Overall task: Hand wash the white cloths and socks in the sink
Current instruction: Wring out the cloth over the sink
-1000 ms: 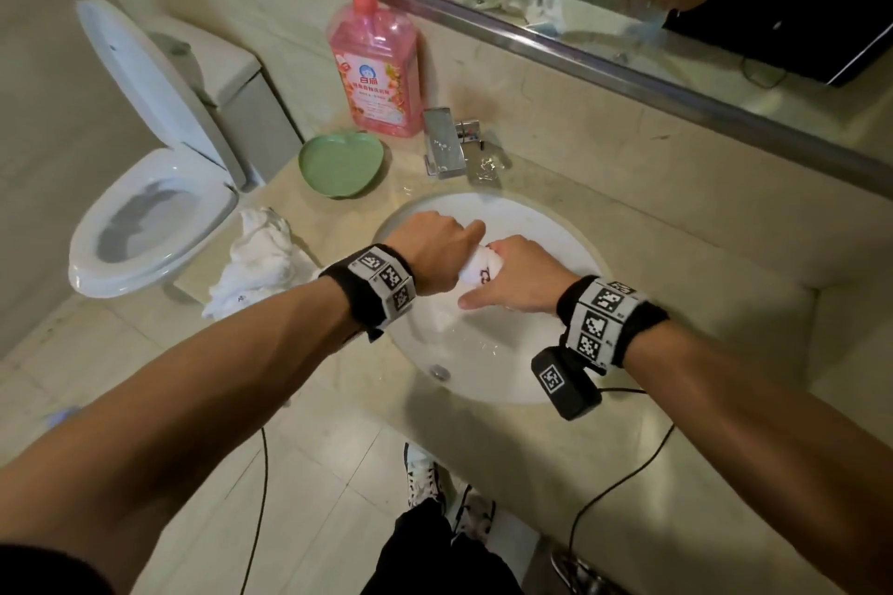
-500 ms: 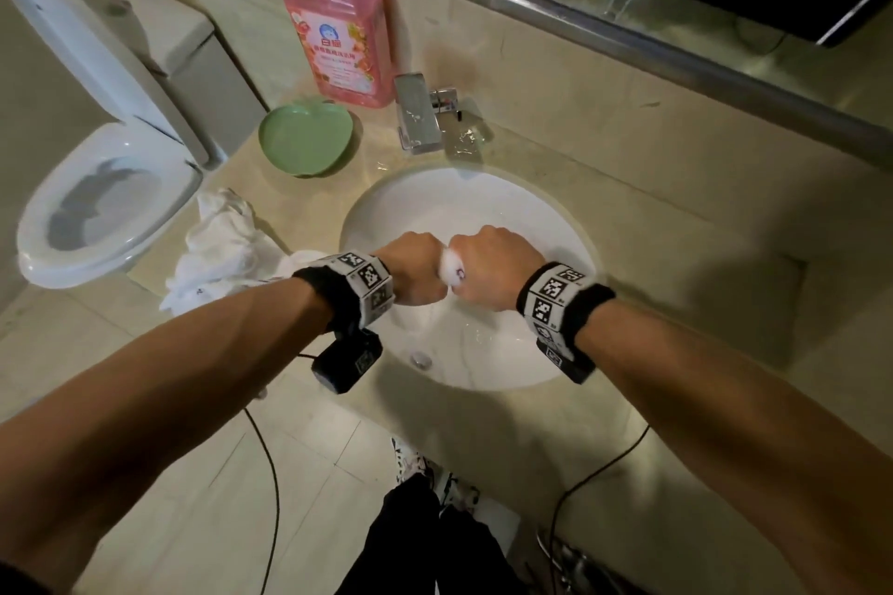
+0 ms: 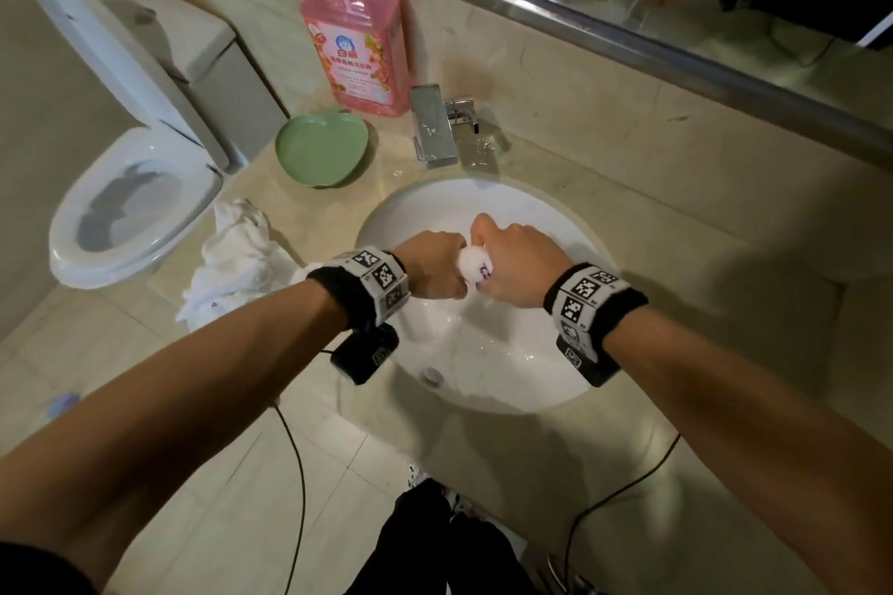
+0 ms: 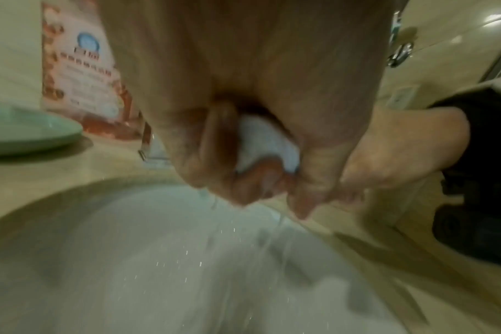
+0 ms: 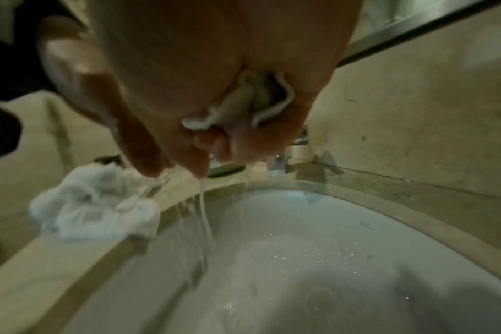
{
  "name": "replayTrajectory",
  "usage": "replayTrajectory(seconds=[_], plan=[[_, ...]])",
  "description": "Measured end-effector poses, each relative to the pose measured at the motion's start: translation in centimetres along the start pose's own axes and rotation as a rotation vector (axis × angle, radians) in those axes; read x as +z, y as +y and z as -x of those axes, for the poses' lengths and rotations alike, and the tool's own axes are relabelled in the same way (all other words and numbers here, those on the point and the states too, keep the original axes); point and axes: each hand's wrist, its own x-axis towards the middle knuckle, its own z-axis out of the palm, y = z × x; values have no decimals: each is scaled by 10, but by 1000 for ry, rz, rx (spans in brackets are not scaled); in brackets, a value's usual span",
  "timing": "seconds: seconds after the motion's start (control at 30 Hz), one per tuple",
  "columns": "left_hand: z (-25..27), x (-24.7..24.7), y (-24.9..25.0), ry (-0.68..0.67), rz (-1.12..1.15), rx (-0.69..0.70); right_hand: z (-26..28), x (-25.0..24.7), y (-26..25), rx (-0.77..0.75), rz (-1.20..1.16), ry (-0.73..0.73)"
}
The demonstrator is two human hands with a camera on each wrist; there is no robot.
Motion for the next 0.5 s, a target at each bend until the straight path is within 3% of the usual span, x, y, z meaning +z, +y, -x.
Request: replayTrajectory(seconds=[0.13,0.23,0.33,0.4,0.5], plan=[[2,-36,-3,-69,306,66,-3,-18,17,65,-328,0],[7,-47,-7,130,461,145,-2,-25,21,72,-428,73],[11,-43,-11,330,879,113,0,-28,23,105,-584,77],[13,-38,-11,383,1097,87,1,-30,22,114,-749,24],[16,-32,-6,334,1280,87,4,-34,10,175,-971,-91]])
